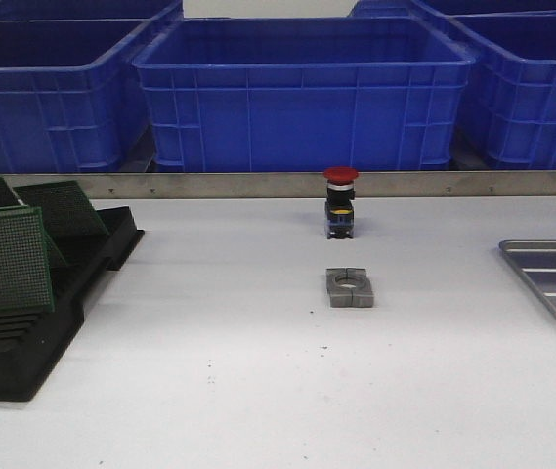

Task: Place circuit board on tray

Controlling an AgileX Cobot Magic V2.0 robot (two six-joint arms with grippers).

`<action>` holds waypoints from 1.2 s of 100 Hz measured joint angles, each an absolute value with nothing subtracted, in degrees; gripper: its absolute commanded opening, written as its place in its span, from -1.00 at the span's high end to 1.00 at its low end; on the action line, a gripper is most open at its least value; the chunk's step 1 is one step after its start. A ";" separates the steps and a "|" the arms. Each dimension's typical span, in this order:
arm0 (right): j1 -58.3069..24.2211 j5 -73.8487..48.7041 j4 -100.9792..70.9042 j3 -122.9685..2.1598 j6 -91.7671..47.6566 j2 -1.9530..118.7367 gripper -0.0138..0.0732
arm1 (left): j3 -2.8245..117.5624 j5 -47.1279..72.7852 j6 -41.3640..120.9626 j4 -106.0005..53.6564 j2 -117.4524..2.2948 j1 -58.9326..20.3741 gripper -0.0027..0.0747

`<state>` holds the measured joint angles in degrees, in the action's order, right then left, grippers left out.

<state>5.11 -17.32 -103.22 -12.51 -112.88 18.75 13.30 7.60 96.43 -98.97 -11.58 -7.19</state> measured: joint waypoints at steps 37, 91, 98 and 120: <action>5.11 -17.32 -103.32 -12.51 -112.88 18.75 0.82 | 12.84 4.45 93.16 -89.67 -11.58 -7.19 0.97; 5.11 -17.32 -103.32 -12.51 -112.88 18.75 0.82 | 0.20 1.38 -3.95 -4.18 -4.77 -3.17 0.97; 5.11 -17.32 -103.32 -12.47 -112.88 18.75 0.82 | 0.20 1.21 -4.71 -0.77 -0.90 -1.80 0.97; 5.11 -17.21 -103.32 -12.38 -112.88 18.75 0.82 | 0.20 3.39 -5.51 1.55 0.32 -0.61 0.97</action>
